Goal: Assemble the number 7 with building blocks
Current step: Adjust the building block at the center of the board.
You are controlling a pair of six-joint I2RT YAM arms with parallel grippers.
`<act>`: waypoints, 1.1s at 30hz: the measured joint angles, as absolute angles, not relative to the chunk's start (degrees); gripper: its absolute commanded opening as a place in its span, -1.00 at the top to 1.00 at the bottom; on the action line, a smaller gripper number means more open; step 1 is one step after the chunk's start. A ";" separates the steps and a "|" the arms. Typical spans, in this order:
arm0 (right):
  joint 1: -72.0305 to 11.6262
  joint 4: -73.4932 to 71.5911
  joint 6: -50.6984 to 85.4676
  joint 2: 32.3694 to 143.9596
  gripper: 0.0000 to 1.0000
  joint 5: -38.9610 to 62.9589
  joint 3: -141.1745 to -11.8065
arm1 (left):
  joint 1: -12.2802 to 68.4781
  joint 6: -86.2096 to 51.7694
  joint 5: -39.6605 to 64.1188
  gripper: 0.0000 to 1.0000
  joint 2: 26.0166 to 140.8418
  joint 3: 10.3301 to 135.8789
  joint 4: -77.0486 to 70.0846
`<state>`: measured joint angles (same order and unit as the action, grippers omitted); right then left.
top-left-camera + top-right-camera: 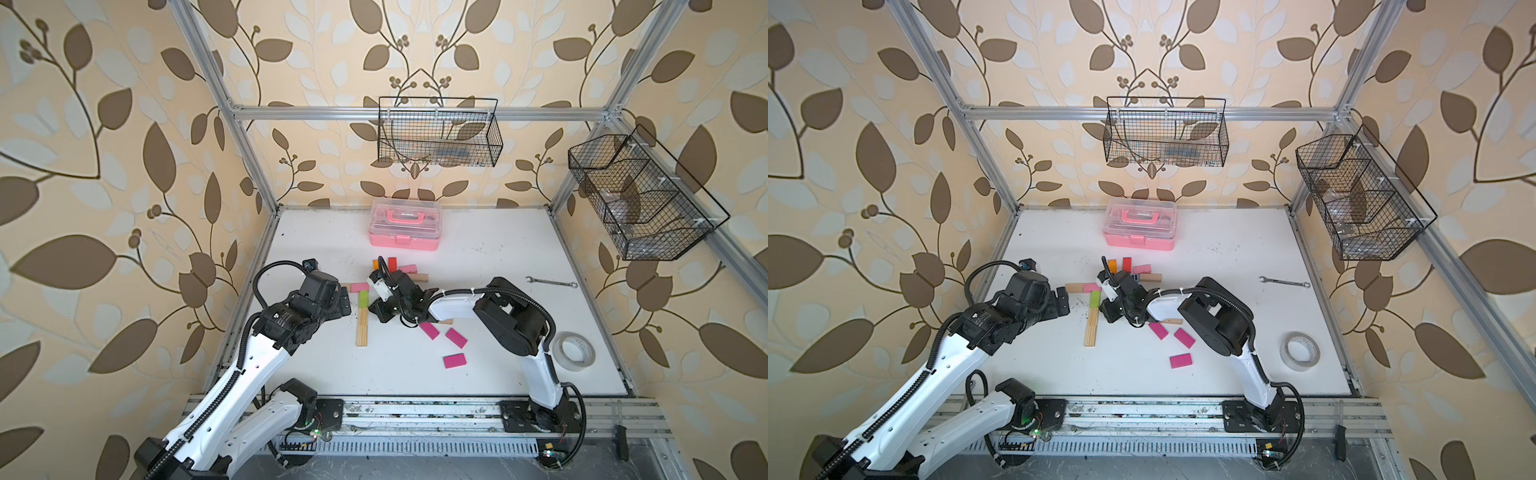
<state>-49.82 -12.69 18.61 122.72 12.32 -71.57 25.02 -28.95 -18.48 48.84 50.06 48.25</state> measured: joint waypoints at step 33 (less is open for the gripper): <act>-48.71 -8.67 19.42 97.73 0.12 7.42 -47.46 | 24.67 -28.49 -7.27 -0.98 55.29 48.38 38.37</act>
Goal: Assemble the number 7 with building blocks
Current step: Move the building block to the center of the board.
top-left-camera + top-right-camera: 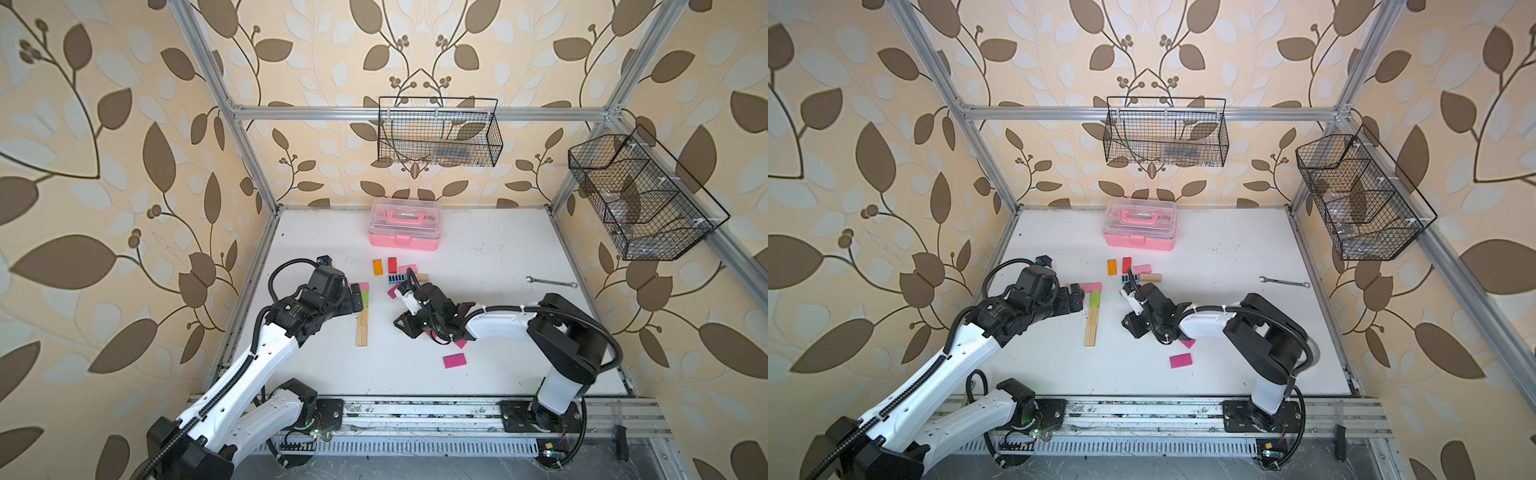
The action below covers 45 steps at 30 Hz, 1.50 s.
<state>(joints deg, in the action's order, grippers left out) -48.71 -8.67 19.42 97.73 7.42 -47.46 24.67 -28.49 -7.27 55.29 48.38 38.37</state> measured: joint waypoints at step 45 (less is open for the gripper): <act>-38.76 14.98 20.69 88.23 -0.35 -3.16 -45.23 | 32.67 -23.73 -1.41 -0.98 72.34 52.16 27.35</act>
<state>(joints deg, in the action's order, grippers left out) -38.76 14.98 20.69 88.23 -3.16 -45.23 32.67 -23.73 -1.41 72.34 52.16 27.35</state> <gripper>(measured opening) 0.692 0.989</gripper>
